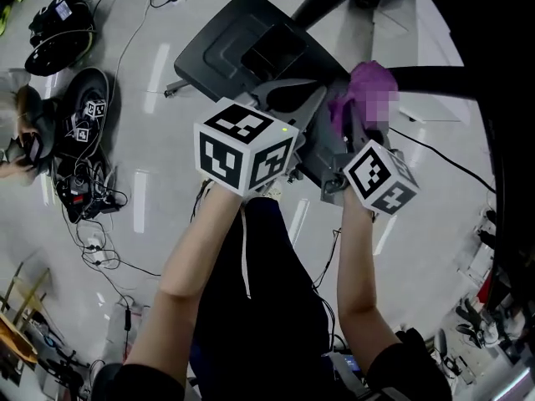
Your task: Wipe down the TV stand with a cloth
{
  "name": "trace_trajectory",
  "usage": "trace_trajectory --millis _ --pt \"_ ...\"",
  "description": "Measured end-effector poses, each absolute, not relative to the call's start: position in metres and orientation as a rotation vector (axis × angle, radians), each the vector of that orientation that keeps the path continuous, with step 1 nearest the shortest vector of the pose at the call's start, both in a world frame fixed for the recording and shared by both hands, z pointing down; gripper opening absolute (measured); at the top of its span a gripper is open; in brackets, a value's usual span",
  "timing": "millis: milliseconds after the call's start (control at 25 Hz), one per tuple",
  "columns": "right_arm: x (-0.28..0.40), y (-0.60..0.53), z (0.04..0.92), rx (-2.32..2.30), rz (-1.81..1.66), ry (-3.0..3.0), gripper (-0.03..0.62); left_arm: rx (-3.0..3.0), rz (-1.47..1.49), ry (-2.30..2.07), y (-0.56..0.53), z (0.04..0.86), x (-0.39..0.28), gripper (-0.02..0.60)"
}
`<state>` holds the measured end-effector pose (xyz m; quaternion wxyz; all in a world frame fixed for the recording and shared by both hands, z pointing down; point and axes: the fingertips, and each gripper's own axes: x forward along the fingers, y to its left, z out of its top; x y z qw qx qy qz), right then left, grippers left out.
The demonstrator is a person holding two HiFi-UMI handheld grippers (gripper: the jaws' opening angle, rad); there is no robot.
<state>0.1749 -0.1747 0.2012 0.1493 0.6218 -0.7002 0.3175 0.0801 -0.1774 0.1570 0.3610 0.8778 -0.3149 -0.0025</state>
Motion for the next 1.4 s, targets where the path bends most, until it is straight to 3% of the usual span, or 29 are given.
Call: trace_trajectory --millis 400,800,1040,1400 --pt "0.041 -0.217 0.146 1.543 0.879 -2.219 0.089 2.275 0.020 -0.919 -0.228 0.144 -0.035 0.005" --pt "-0.014 -0.280 0.123 1.174 0.395 -2.181 0.089 2.284 0.057 -0.970 -0.261 0.154 -0.082 0.005" --pt "-0.056 -0.299 0.139 1.217 0.758 -2.269 0.089 2.266 0.089 -1.003 -0.289 0.171 -0.094 0.006" --pt "-0.099 -0.309 0.213 1.606 1.137 -2.002 0.089 2.201 0.262 -1.141 -0.322 0.216 -0.168 0.005"
